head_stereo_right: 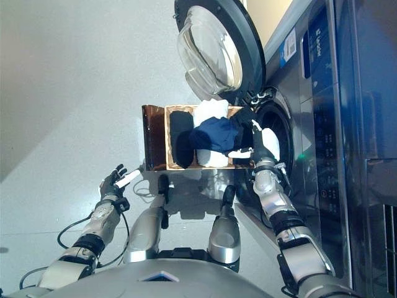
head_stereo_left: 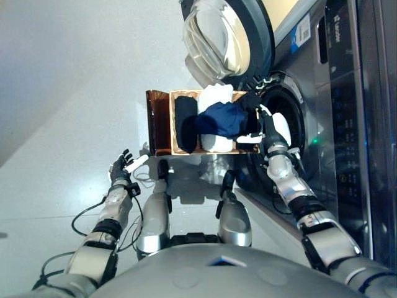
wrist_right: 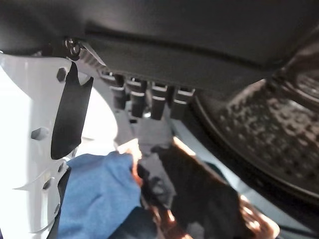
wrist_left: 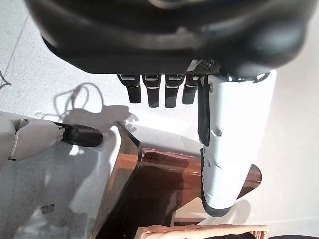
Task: Pick up the clothes and place them into the washing machine
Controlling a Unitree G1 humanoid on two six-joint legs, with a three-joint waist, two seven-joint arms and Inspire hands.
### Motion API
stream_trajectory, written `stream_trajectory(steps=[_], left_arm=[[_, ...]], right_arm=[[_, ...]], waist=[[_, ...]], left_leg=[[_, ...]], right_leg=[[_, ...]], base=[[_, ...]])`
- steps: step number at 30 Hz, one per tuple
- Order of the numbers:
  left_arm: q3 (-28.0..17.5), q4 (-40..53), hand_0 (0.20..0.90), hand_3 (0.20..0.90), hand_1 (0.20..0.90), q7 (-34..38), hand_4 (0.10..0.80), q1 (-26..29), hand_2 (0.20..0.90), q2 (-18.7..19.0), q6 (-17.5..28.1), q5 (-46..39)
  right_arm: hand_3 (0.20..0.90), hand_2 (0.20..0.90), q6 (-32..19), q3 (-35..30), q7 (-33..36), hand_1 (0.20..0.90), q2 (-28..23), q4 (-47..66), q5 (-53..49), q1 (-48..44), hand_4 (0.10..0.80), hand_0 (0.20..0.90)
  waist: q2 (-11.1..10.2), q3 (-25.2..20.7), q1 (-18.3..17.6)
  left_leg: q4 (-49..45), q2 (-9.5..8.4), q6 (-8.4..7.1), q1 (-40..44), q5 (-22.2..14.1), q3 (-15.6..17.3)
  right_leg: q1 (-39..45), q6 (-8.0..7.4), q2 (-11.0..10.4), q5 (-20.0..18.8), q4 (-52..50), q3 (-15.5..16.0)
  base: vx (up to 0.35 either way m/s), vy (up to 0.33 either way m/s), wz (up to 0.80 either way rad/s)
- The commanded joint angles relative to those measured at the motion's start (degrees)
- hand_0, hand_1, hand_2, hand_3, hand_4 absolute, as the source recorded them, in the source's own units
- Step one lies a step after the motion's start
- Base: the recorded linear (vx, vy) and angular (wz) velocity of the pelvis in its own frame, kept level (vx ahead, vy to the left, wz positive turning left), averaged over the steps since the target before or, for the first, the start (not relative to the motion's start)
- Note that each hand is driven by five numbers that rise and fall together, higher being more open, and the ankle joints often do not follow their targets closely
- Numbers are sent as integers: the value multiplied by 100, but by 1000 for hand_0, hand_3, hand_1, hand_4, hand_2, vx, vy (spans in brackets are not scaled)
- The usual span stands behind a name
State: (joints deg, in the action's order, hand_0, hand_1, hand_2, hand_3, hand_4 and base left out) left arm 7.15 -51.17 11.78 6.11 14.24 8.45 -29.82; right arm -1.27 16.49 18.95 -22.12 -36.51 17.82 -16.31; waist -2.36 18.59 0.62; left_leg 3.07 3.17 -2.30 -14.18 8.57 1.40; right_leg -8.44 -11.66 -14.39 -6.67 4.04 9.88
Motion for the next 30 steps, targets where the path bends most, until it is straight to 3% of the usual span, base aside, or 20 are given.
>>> stream_trajectory(steps=[1,14,30], left_arm=[[-205,208,900,900,900,90,800,-16,900,208,384,103],[-91,-160,900,900,900,206,800,89,900,177,329,37],[-60,-455,900,900,900,337,800,155,900,138,296,-22]], right_arm=[[900,900,-207,218,186,900,-341,703,358,-464,800,900],[900,900,-74,1014,33,900,249,75,258,-1179,800,900],[900,900,115,1123,47,900,548,-755,-201,-1273,800,900]], waist=[[-174,-180,43],[-237,-53,242],[-227,43,272]], left_leg=[[-936,23,-129,-159,-785,70],[-1176,17,-135,-322,-860,-18],[-1473,22,-168,-669,-917,-78]], right_leg=[[-489,-12,-391,-279,-636,-236],[-535,15,-382,-202,-825,-173],[-802,97,-296,-98,-987,-235]], base=[[0,0,0],[0,0,0],[-10,-1,3]])
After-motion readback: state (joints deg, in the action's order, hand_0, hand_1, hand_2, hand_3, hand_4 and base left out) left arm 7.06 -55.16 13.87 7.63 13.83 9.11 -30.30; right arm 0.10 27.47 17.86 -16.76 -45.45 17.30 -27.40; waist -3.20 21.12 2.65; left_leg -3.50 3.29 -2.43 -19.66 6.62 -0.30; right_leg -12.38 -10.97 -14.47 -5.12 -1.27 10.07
